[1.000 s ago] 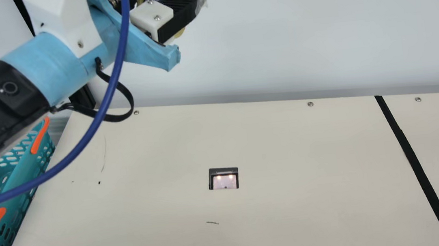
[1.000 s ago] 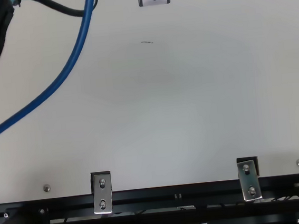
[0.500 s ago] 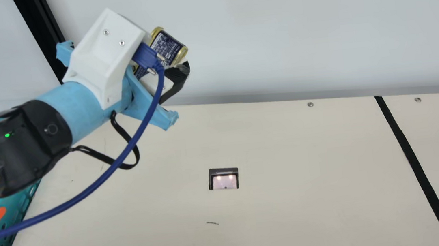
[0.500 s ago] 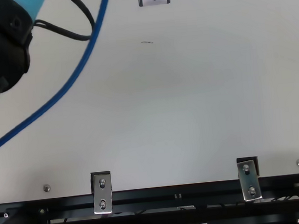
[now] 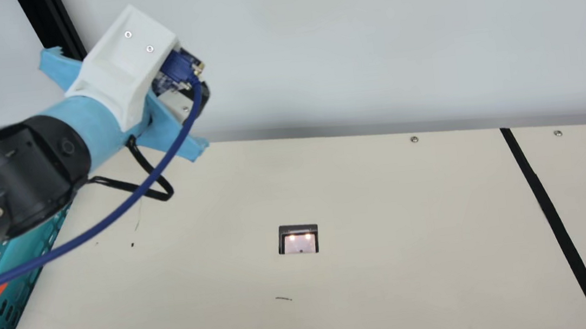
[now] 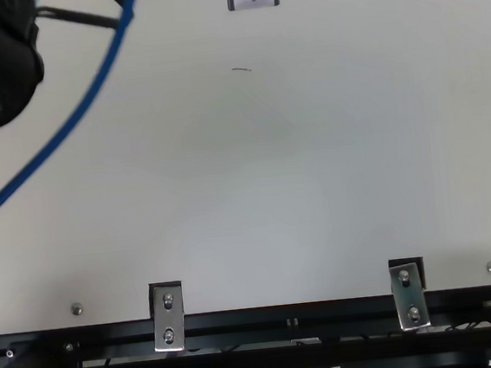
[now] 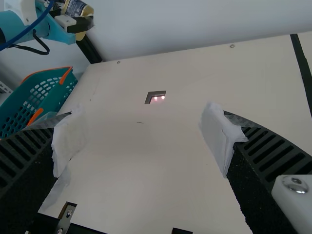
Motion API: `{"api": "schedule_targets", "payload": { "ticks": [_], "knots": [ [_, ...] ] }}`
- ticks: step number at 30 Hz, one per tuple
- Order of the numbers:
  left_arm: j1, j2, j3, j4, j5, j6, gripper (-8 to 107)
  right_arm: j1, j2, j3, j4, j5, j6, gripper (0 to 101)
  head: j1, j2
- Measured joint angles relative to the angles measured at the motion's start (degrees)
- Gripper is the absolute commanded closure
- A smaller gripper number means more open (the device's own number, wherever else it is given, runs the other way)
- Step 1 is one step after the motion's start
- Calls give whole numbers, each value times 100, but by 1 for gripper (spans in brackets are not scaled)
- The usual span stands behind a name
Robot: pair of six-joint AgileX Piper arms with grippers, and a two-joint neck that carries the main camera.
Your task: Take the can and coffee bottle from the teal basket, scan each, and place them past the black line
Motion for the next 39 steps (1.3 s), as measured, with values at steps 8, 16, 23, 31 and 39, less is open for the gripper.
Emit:
{"api": "schedule_targets", "payload": {
  "ticks": [8,16,23,31,39],
  "knots": [
    [-5,53,168,-918,1165,978,89,0,0,0,0,0,0,0,0,0],
    [261,-94,-388,-3277,2380,3068,89,0,0,0,0,0,0,0,0,0],
    [970,67,-1531,-5303,3888,4647,89,0,0,0,0,0,0,0,0,0],
    [1474,125,-1955,-6889,5117,5513,89,0,0,0,0,0,0,0,0,0],
    [993,-174,-510,-7812,5129,5729,89,0,0,0,0,0,0,0,0,0]
  ]
}}
